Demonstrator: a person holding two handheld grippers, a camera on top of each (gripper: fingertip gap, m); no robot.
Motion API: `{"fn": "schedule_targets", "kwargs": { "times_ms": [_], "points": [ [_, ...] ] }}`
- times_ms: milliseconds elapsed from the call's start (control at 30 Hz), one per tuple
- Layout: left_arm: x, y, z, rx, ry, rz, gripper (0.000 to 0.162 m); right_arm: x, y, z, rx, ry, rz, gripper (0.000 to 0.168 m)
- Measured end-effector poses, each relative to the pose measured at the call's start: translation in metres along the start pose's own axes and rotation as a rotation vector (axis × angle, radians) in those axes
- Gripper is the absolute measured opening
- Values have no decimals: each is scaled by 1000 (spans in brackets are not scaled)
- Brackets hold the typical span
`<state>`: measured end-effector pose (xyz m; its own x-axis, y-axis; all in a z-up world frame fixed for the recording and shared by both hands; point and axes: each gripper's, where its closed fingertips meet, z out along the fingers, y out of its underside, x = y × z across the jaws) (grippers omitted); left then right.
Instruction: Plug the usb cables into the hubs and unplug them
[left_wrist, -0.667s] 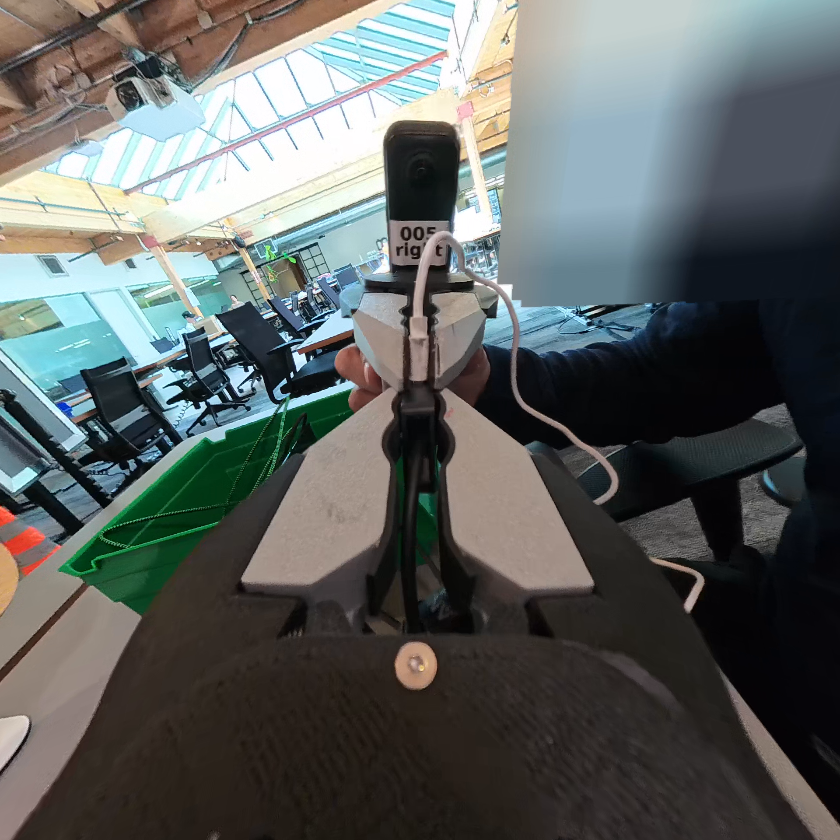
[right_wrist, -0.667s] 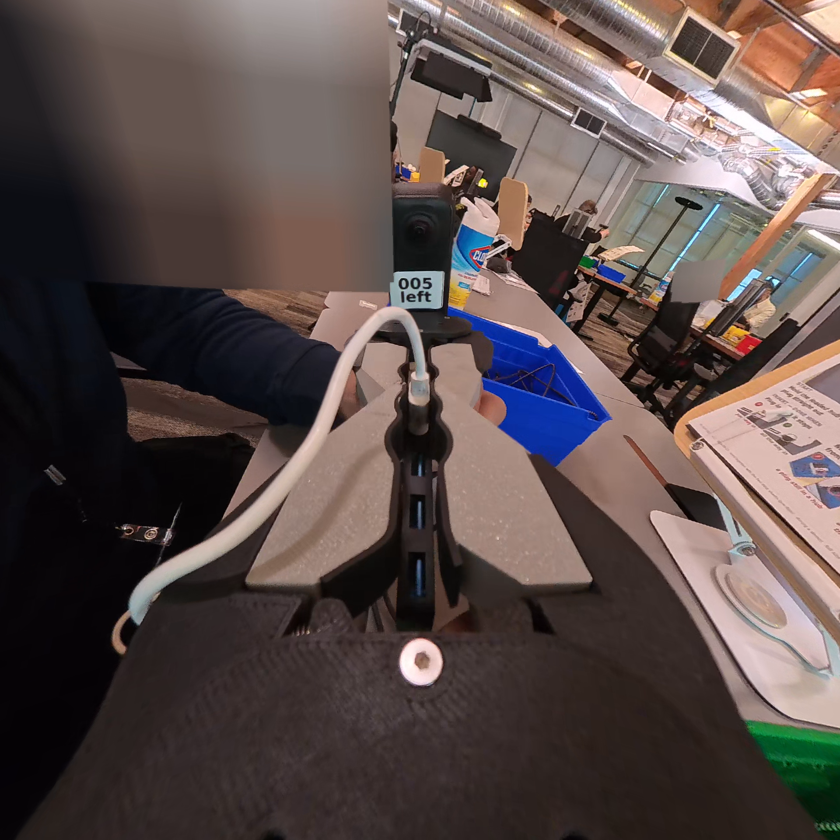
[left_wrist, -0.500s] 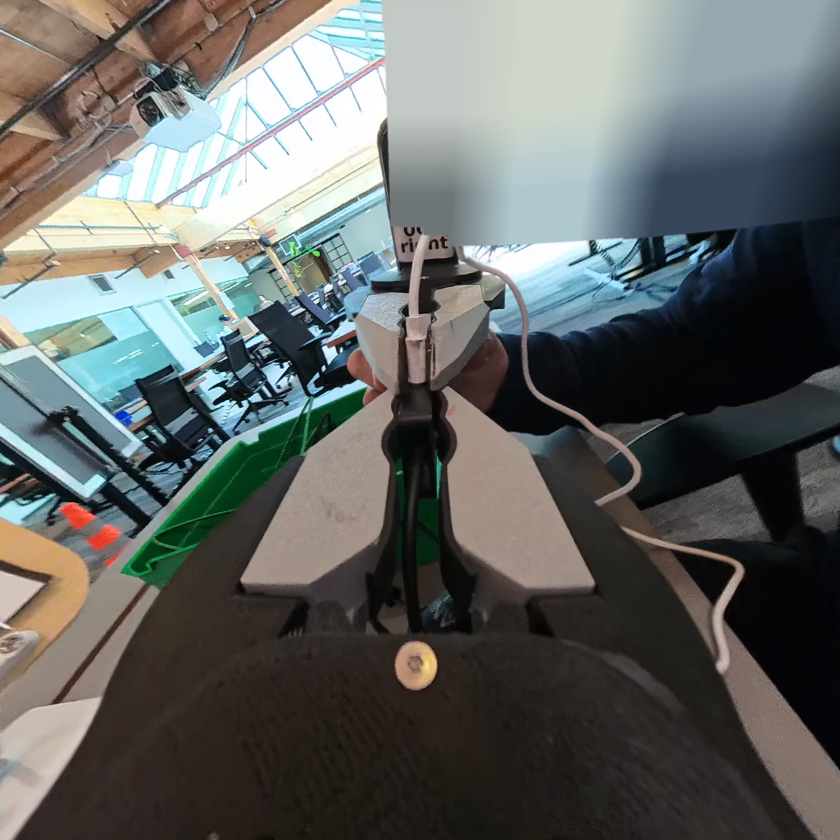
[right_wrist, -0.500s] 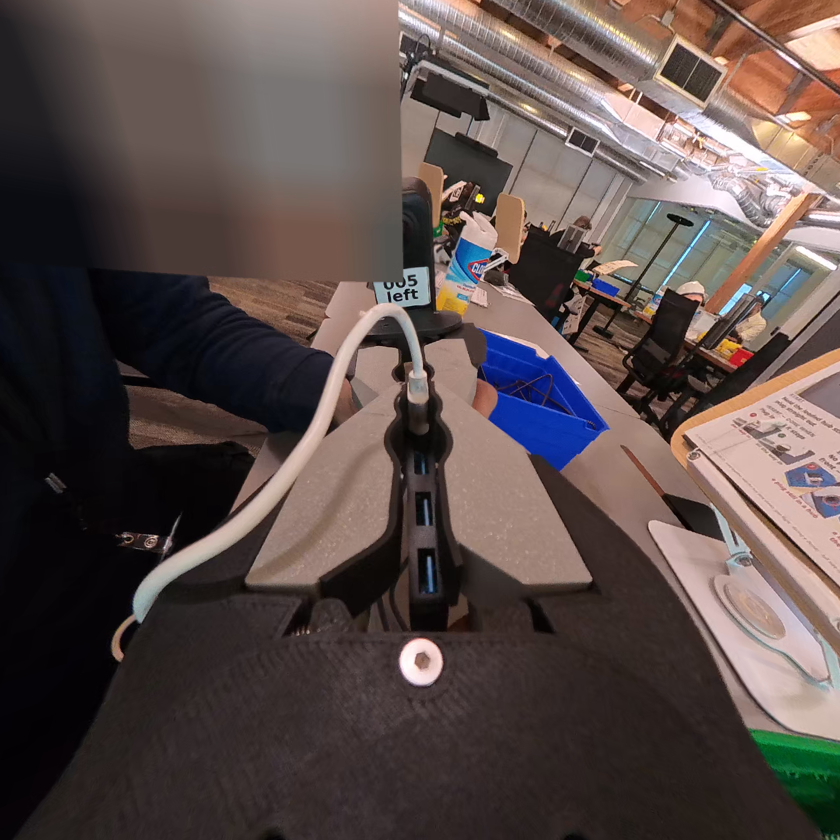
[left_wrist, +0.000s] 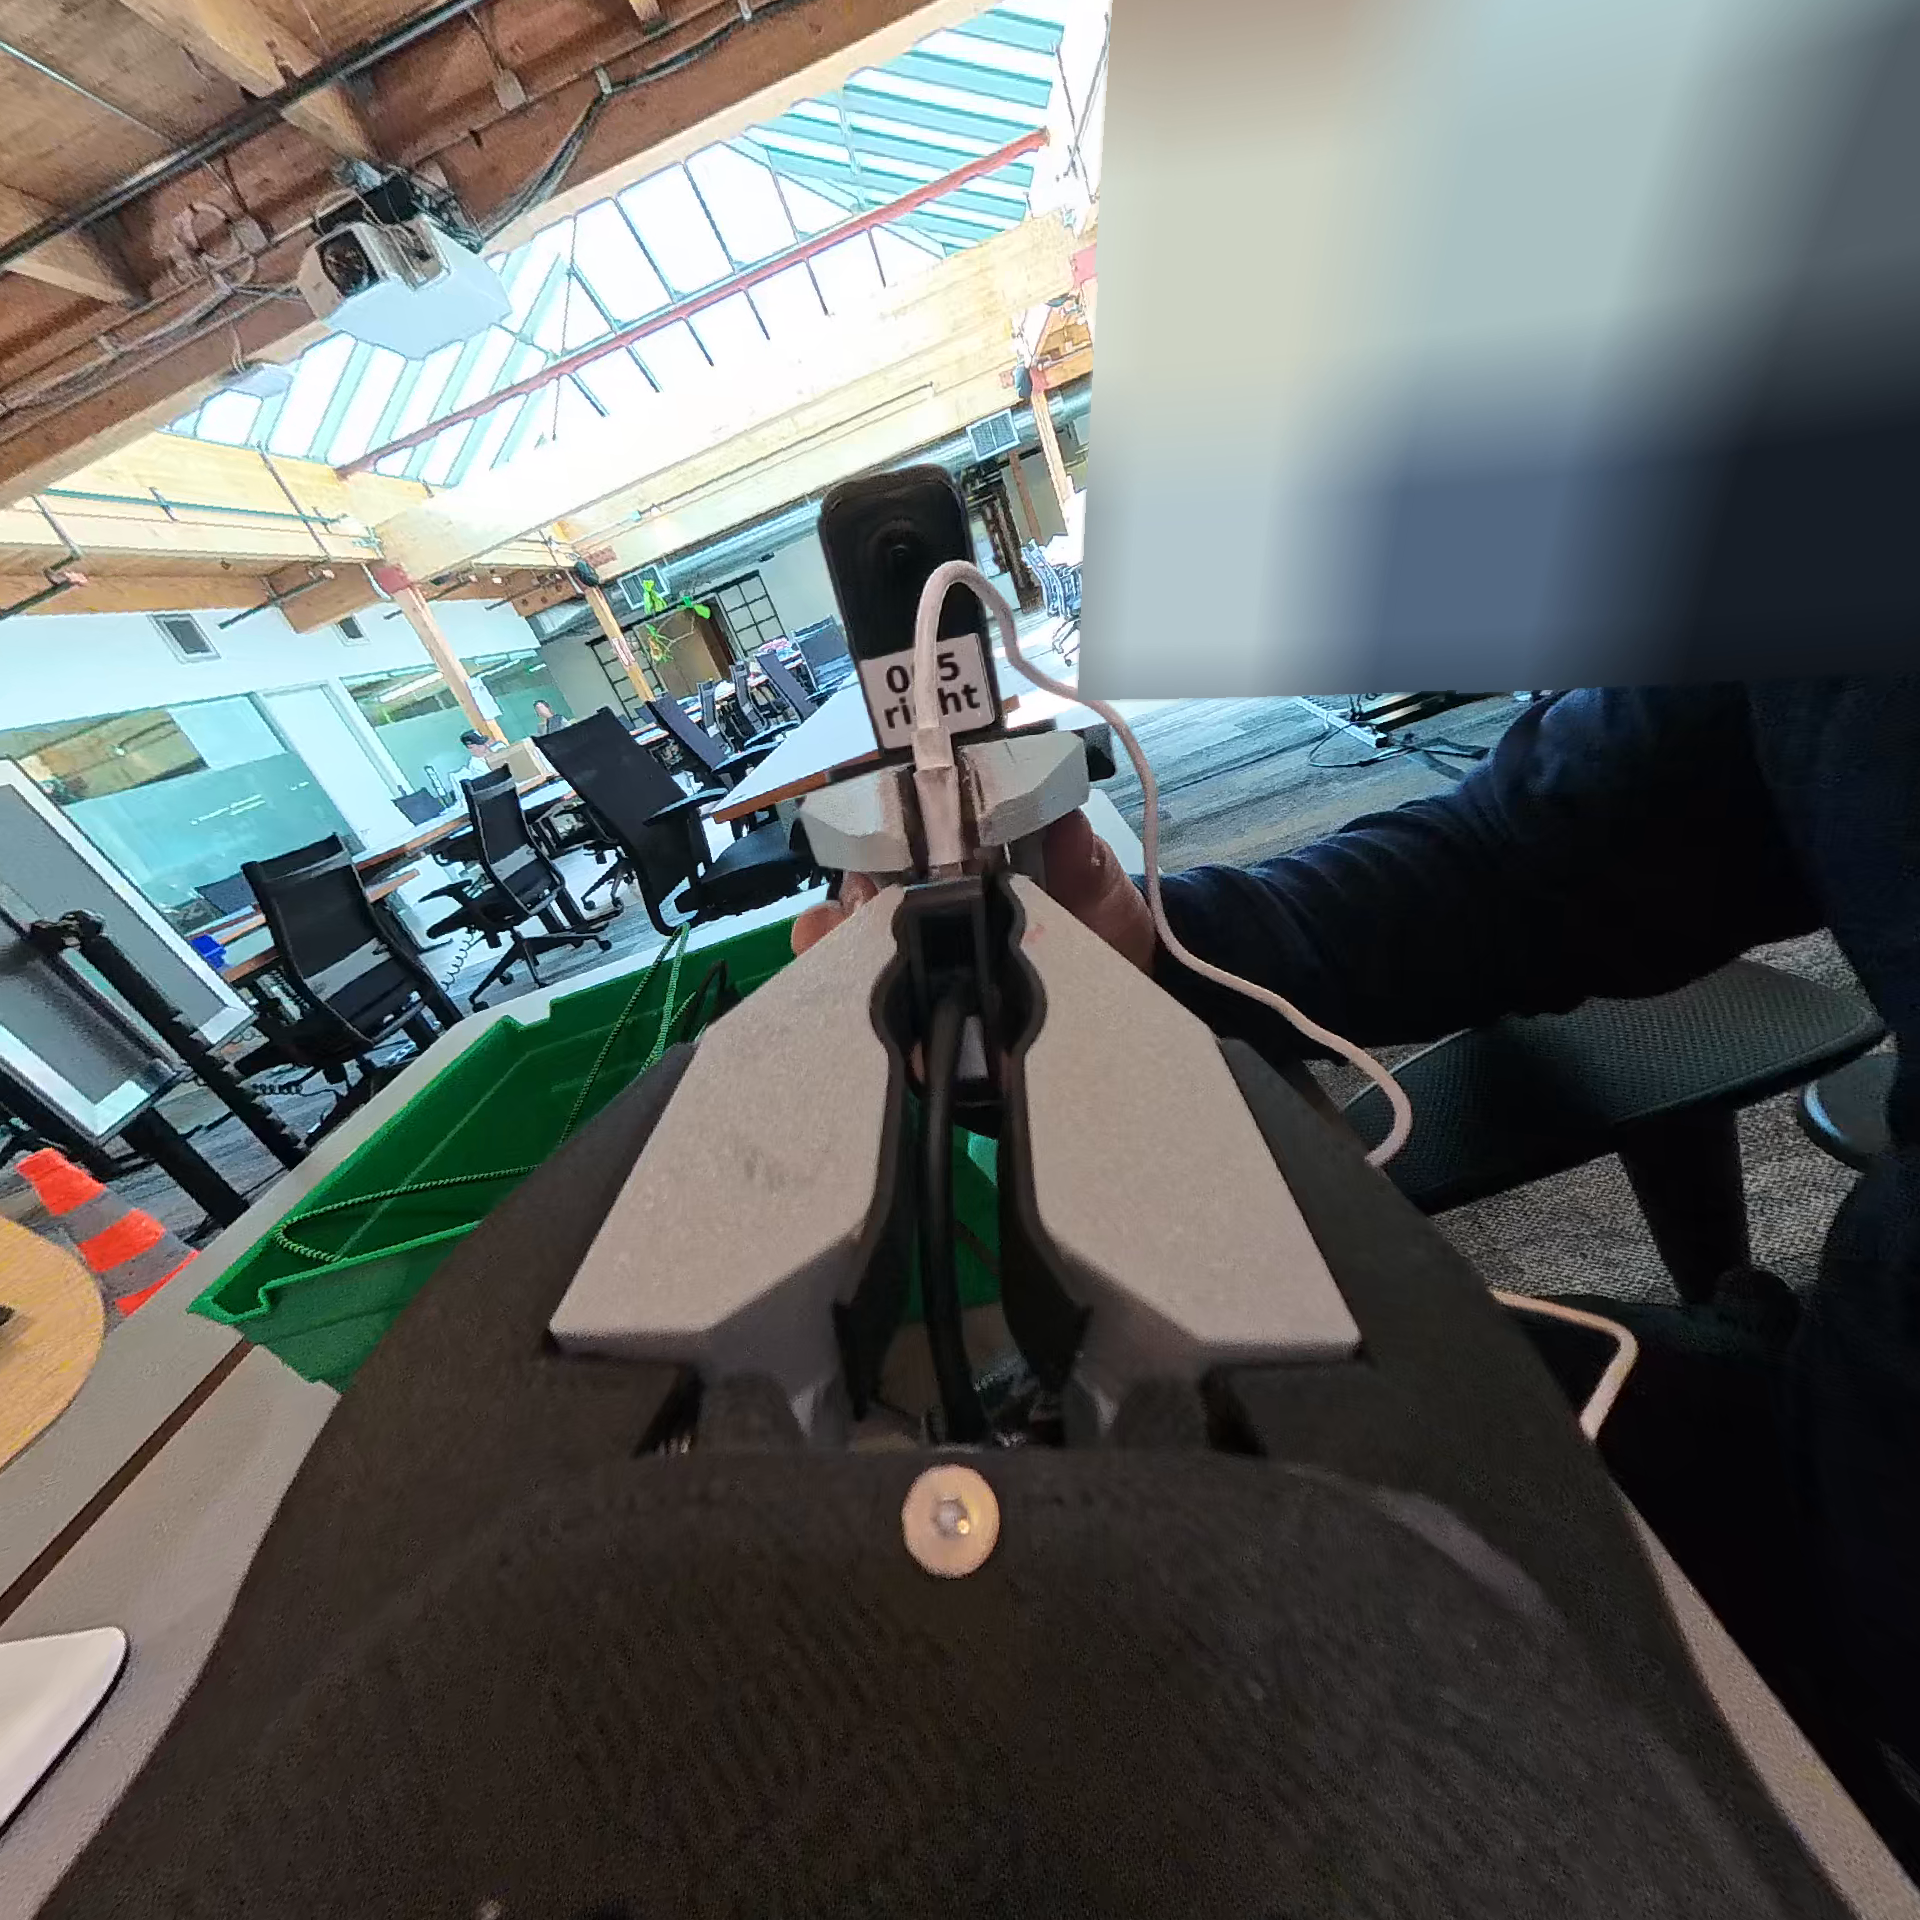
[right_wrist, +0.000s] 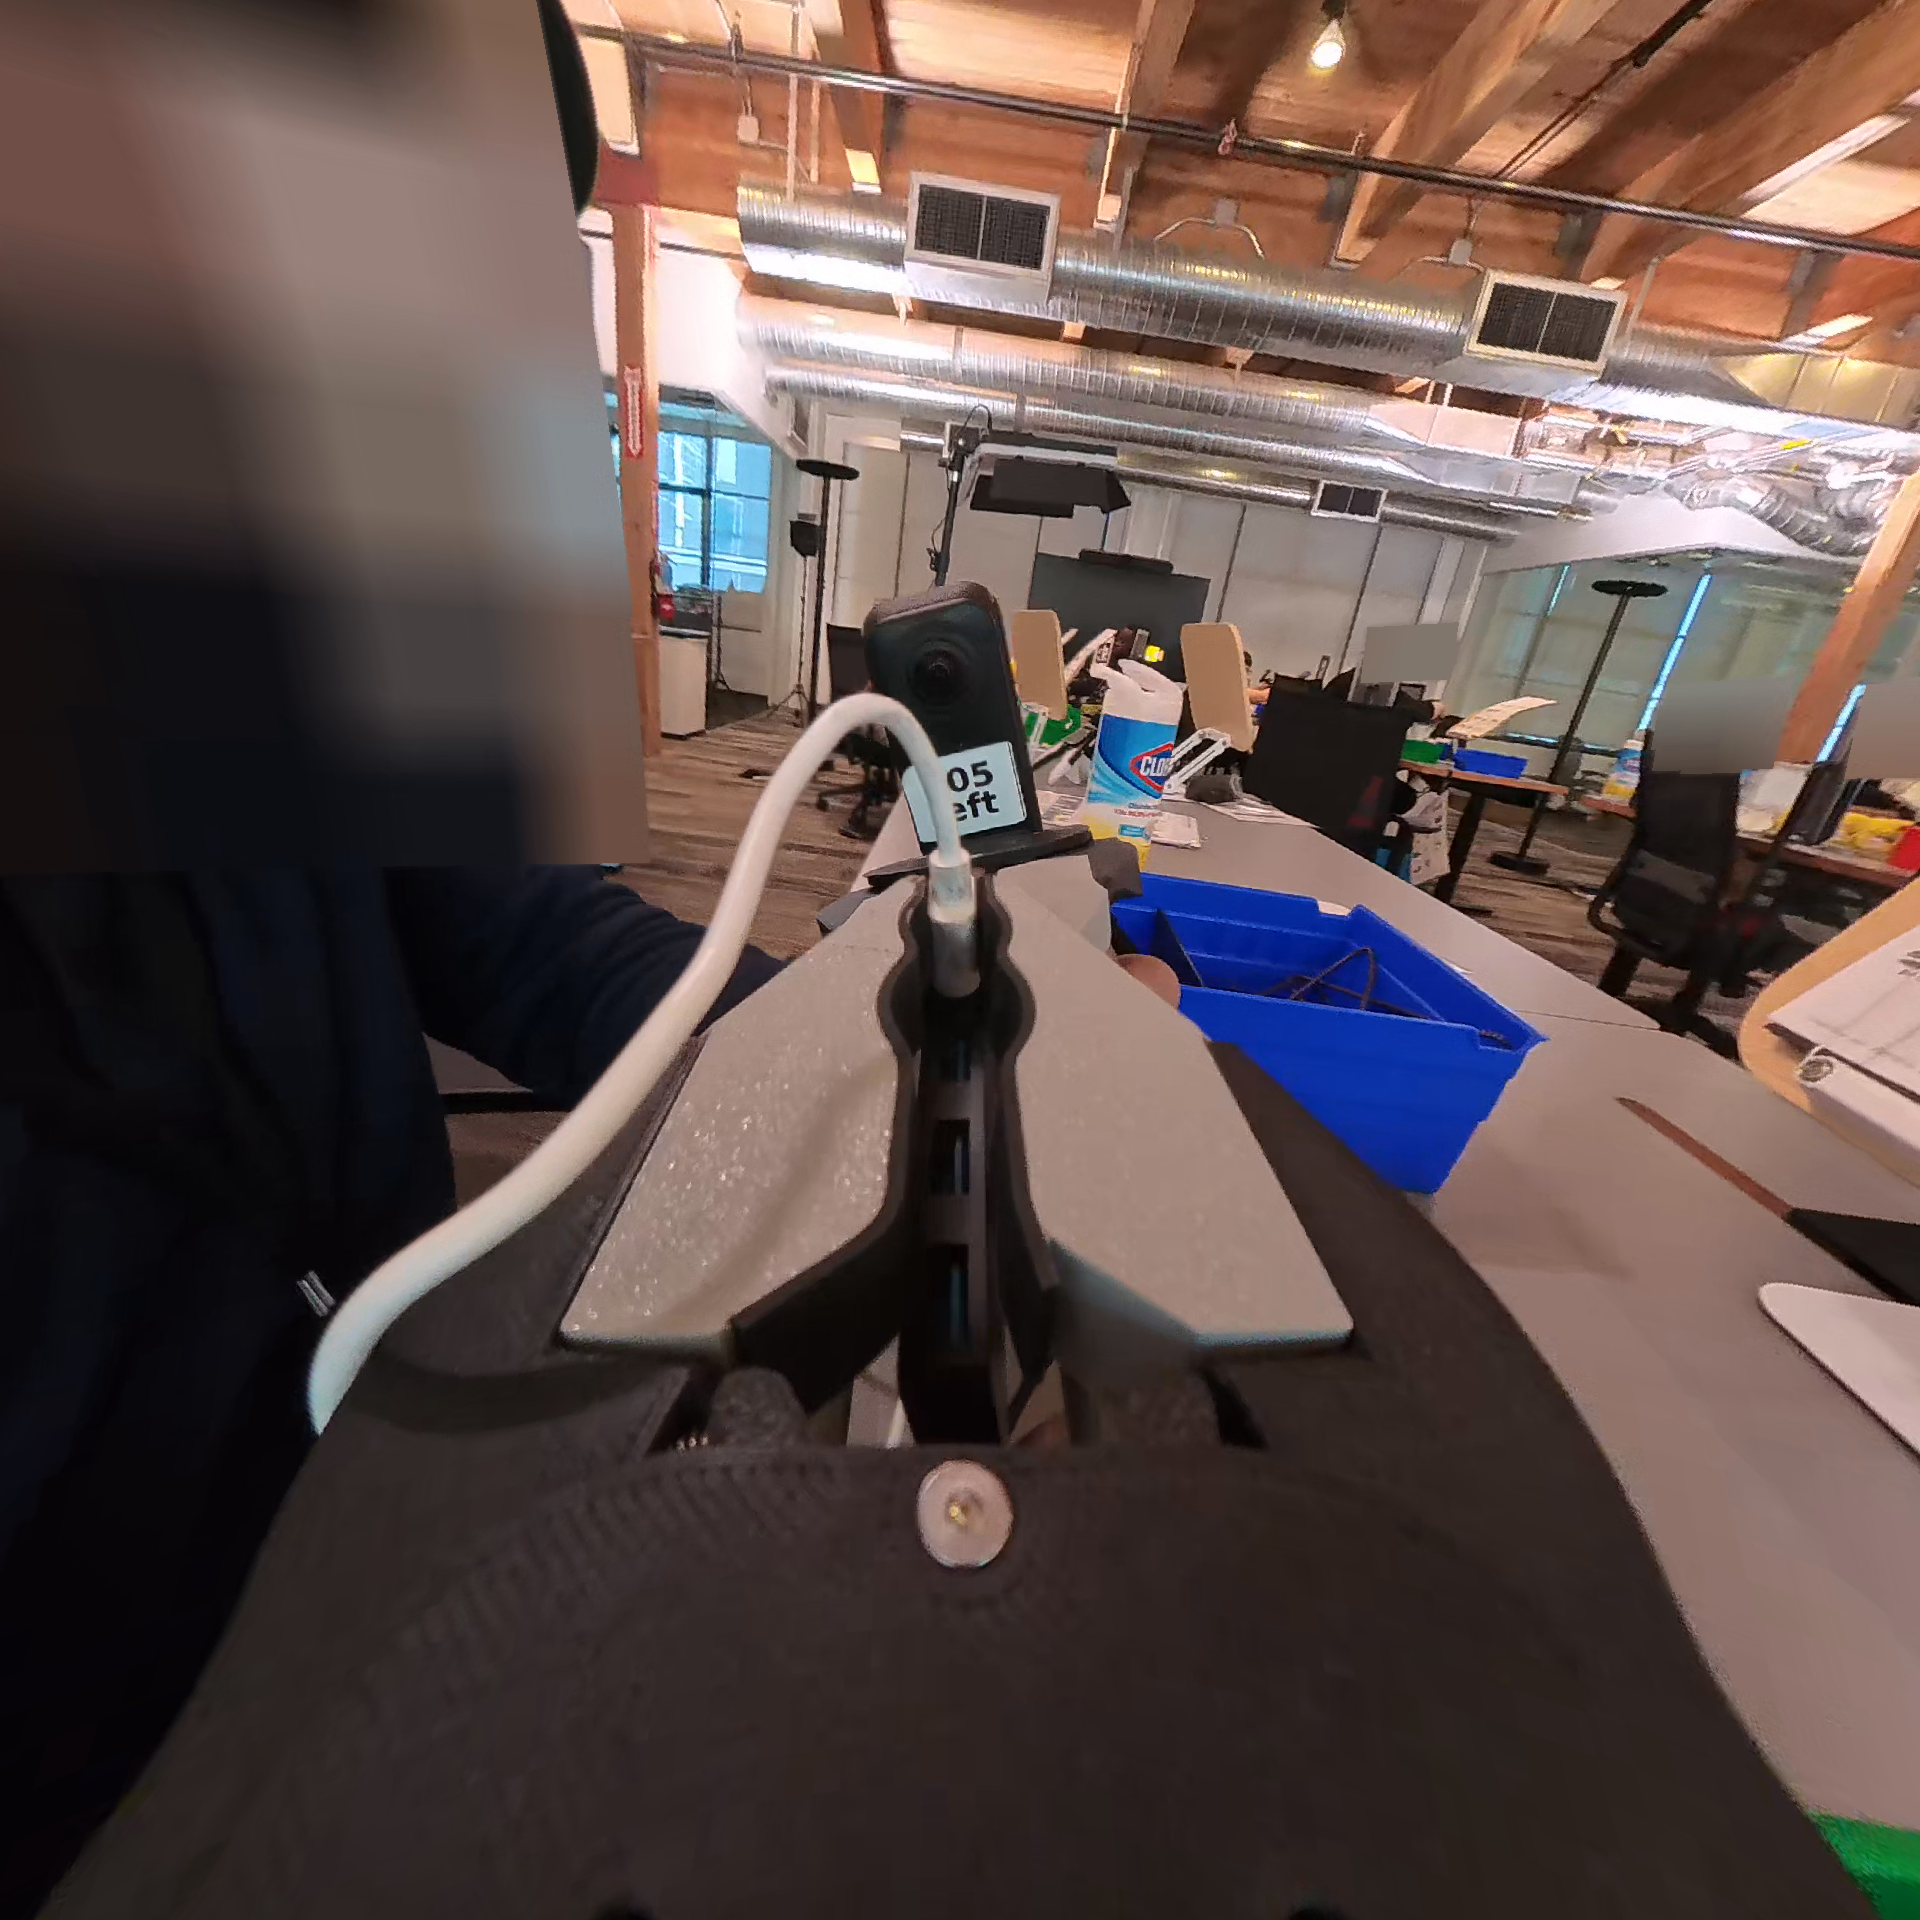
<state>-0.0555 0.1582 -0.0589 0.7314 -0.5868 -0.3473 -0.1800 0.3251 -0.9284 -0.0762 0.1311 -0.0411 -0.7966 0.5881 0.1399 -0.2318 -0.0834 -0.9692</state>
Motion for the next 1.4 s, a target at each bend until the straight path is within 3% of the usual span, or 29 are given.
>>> {"fn": "schedule_targets", "kwargs": {
  "times_ms": [33,533,833,1033,1167,1400],
  "points": [
    [-1,0,0,0,-2,-1,7,1,0,0,7,-5,17,4],
    [-1,-1,-3,3,26,-23,8,-1,-4,0,116,-123,278,8],
    [-8,5,1,-11,-26,-33,7,10,-1,-12,-72,115,-15,9],
    [-5,8,4,-18,-9,-38,8,5,6,-15,-88,80,0,6],
    [-9,16,4,-54,-5,-99,7,11,14,-16,-183,89,-39,5],
    [-14,30,5,-144,-42,-30,11,16,23,-19,-318,122,-102,4]
  ]
}}
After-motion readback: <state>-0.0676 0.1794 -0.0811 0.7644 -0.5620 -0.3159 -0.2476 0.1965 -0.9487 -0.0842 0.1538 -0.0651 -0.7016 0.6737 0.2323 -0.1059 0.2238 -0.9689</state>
